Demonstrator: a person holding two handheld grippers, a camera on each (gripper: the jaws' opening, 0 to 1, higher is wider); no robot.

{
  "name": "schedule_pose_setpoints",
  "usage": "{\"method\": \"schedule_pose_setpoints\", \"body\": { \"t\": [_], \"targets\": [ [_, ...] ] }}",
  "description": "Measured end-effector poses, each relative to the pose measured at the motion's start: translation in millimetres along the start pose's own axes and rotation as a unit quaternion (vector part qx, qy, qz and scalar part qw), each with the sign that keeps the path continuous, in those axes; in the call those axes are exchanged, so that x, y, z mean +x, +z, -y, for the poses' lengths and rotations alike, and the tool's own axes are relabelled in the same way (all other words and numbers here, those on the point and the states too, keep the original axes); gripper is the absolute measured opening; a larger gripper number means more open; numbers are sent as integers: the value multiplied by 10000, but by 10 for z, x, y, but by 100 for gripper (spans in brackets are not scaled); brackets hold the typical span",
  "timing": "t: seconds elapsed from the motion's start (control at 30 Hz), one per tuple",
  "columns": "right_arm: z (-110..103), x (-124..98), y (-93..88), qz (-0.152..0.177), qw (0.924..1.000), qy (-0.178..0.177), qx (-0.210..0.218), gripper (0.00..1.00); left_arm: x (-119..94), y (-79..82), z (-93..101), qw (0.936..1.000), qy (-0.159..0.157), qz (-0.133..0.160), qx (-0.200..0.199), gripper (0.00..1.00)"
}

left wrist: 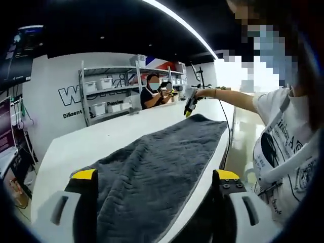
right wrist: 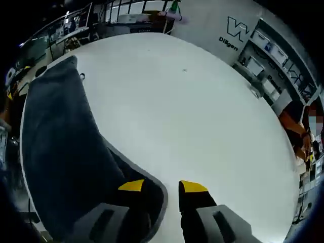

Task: Fold the towel on the table until its edges align and the towel forms a compact rectangular stack.

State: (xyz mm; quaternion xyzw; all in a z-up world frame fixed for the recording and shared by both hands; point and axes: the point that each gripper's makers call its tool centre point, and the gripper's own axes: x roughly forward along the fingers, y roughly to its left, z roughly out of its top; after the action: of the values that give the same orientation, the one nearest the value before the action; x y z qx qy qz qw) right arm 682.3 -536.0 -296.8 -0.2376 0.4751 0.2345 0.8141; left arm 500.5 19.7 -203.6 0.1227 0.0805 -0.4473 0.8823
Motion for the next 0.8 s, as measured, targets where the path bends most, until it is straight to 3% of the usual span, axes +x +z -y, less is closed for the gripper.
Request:
{"method": "schedule_pose_setpoints", "body": {
  "t": [0.17, 0.37, 0.5, 0.7, 0.8],
  "targets": [
    [-99, 120, -70, -97, 9995, 304, 83, 21, 1, 2, 22, 10000, -70, -35, 51, 98],
    [-133, 126, -80, -59, 9989, 391, 238, 19, 5, 0, 7, 9998, -124, -75, 107, 98],
    [-173, 130, -77, 0, 9986, 481, 204, 13, 9, -17, -10, 9997, -159, -113, 143, 97],
    [-192, 141, -48, 25, 9996, 270, -119, 6, -8, -28, -47, 9996, -179, -137, 149, 97],
    [-90, 142, 19, 151, 9998, 15, -128, 5, -19, -46, -60, 9996, -182, -185, 148, 97]
  ]
}}
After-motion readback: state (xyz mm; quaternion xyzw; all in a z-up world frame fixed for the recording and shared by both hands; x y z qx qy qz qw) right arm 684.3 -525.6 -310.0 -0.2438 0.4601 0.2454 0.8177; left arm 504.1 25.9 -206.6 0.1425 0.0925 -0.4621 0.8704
